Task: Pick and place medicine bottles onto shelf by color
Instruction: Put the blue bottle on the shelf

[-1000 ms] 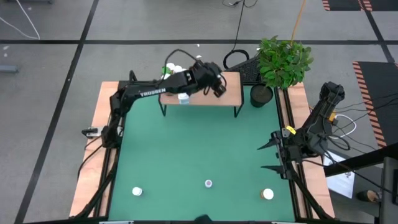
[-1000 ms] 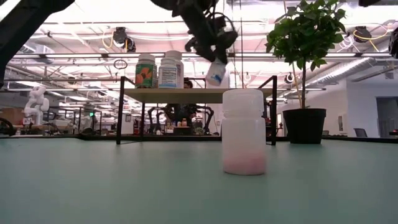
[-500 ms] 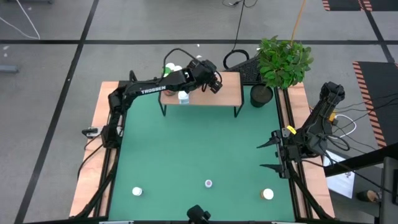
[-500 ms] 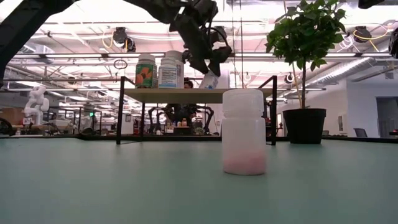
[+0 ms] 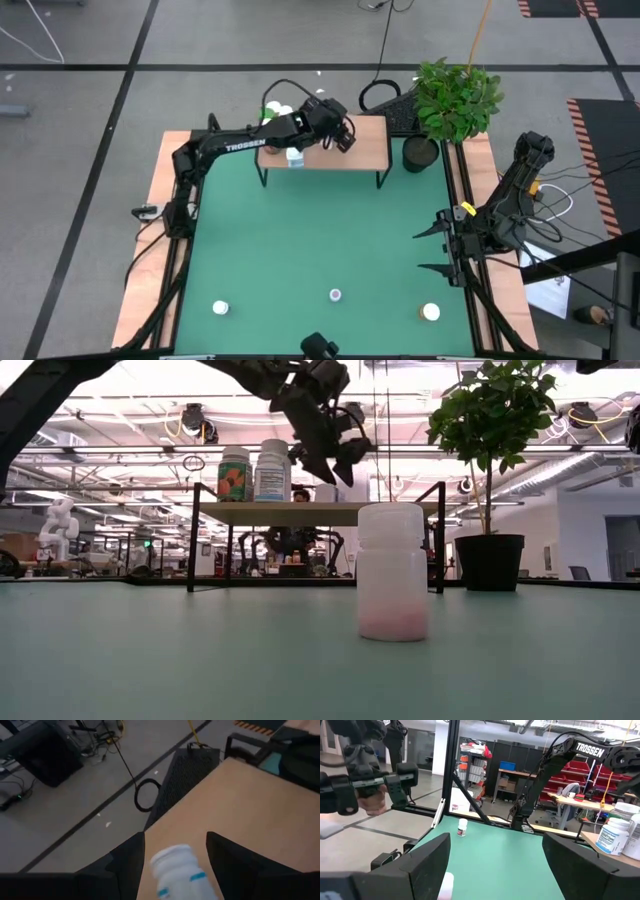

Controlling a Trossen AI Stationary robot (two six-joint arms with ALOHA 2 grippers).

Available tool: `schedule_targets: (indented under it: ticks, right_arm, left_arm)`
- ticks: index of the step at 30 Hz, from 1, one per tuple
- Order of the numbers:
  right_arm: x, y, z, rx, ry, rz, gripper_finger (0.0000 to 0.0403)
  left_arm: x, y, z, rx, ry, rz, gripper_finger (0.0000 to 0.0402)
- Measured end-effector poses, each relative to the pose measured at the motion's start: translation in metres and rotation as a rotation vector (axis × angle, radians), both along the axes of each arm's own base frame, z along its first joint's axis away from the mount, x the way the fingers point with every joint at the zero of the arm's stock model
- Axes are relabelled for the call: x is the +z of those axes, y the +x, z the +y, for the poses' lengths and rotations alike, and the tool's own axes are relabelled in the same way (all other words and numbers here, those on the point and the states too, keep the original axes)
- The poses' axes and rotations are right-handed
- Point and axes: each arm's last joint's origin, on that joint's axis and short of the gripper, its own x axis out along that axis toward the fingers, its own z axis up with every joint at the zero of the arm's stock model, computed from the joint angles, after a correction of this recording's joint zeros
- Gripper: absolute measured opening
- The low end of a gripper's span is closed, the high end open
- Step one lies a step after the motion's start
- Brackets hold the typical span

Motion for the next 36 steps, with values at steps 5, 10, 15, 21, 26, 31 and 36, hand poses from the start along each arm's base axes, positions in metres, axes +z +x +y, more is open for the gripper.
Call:
schedule_targets:
  ticks: [5,10,15,21,26,31,36]
  right_arm:
    - [0.0,0.0,0.0,0.0,0.003,-0.003,0.0312]
    - [0.001,0.0,0.0,0.0,0.007,-0.009,0.0312]
    - [0.004,0.0,0.0,0.0,0.035,-0.022,0.0312]
    - [0.007,0.003,-0.004,-0.029,0.081,-0.046,0.0312]
    - [0.008,0.007,-0.009,-0.073,0.116,-0.048,0.0312]
    - [0.007,0.012,-0.014,-0.123,0.155,-0.038,0.0312]
    - [0.001,0.021,-0.022,-0.205,0.204,-0.007,0.0312]
  left_arm:
    - [0.007,-0.001,-0.005,-0.02,0.019,-0.006,0.0215]
    - [0.019,-0.006,-0.009,-0.033,0.035,-0.013,0.0227]
    - [0.04,-0.015,-0.008,-0.039,-0.046,-0.021,0.0261]
    - [0.059,-0.032,0.013,-0.062,-0.209,-0.015,0.0296]
    - [0.058,-0.041,0.026,-0.06,-0.292,-0.017,0.0299]
    - [0.058,-0.035,0.015,-0.097,-0.297,-0.012,0.0299]
    - [0.058,-0.026,-0.001,-0.121,-0.276,-0.008,0.0299]
